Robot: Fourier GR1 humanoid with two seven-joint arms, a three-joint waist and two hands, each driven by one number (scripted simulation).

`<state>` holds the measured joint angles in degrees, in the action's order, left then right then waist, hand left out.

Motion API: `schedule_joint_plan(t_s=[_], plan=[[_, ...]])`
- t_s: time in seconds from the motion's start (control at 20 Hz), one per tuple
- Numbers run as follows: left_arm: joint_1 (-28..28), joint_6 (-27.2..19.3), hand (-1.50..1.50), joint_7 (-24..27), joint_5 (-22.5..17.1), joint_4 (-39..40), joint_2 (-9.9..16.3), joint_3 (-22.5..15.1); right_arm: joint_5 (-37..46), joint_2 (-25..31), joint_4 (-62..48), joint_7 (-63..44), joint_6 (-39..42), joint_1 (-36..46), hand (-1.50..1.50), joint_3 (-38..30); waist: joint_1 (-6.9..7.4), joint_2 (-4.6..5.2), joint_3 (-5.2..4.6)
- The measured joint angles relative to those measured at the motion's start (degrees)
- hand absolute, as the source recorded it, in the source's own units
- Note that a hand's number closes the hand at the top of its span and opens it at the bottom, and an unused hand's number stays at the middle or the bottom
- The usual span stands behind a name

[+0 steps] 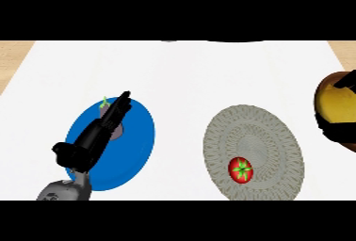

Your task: Pick the lemon from the placemat and place it in the bowl

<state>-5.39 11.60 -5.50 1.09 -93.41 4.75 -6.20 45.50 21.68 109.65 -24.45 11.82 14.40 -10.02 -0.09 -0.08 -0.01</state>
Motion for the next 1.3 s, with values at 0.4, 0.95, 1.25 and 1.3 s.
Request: schedule_joint_plan(t_s=[0.4, 0.95, 1.25, 1.3], plan=[[-0.5, -0.2, 0.00, -0.2, 0.8, 0.4, -1.1, -0.8, 5.9, 6.1, -16.0, 9.5, -9.7, 2.6, 1.50, -6.2, 0.47, 0.24, 0.05], [-1.1, -0.1, 0.00, 0.6, 1.4, 1.3, -1.5, -0.8, 2.6, 13.4, -45.9, 20.1, -6.5, 9.2, -1.50, -11.4, 1.14, 0.45, 0.06], [-1.7, 0.9, 0.00, 0.8, 0.9, 2.1, -0.9, 0.1, -1.9, 15.1, -60.0, 29.7, -4.8, 15.1, -1.50, -13.5, 1.20, 0.45, 0.10], [-2.4, 0.6, 0.00, 0.5, 1.0, 2.6, -1.1, 0.2, -2.6, 15.5, -61.5, 31.0, -5.0, 16.4, -1.50, -14.1, 1.13, 0.45, 0.11]])
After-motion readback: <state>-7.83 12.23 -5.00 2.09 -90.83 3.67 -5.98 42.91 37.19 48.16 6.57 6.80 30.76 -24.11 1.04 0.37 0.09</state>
